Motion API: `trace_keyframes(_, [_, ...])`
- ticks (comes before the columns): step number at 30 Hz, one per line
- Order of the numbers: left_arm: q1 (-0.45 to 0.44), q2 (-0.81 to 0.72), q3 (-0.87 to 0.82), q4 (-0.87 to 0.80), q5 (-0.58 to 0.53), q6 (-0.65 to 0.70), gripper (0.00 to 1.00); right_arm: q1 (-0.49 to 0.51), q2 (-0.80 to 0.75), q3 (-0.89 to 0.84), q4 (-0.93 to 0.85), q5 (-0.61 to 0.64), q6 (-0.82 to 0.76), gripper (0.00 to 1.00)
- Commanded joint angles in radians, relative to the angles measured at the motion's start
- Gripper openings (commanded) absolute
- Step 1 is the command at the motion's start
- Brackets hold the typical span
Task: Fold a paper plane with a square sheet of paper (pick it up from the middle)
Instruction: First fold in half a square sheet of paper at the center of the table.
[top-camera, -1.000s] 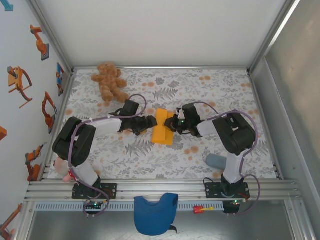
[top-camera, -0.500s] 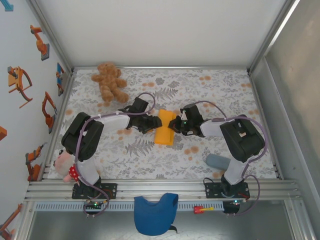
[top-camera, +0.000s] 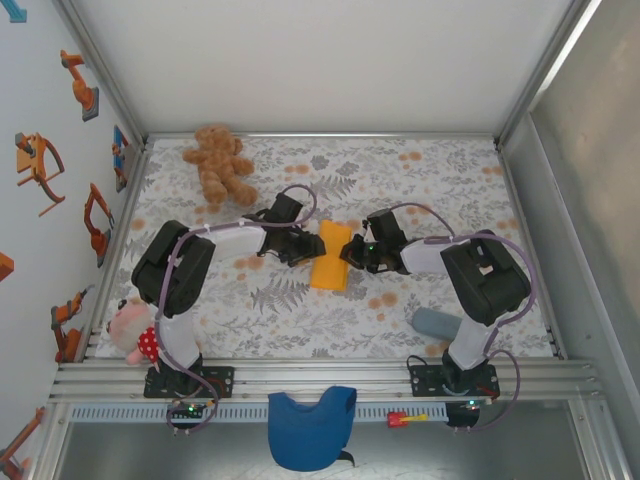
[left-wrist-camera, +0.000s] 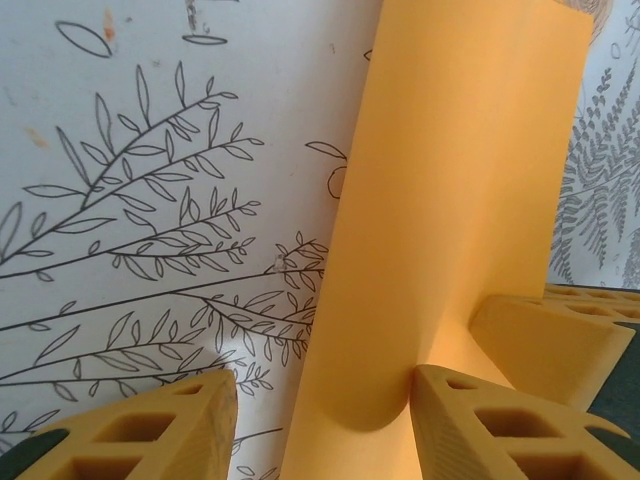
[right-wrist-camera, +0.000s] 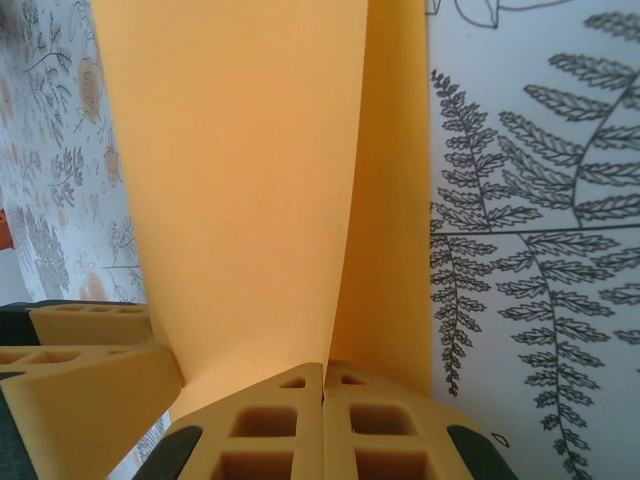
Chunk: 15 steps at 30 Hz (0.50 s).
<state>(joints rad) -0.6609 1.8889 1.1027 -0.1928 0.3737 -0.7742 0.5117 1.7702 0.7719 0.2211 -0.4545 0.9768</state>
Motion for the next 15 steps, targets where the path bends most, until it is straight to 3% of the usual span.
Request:
trace_keyframes(1, [-0.006,0.021,0.032,-0.032,0.006,0.026,0.49,-0.006,-0.002,0.022,-0.020,0.002,-0.023,0.00])
trace_keyframes(9, [-0.012,0.047,0.054,-0.053,0.011,0.037,0.47,-0.006,0.010,0.044,-0.036,-0.003,-0.034,0.00])
trace_keyframes(15, [-0.016,0.074,0.078,-0.093,-0.007,0.034,0.41,-0.007,0.006,0.054,-0.062,0.004,-0.042,0.01])
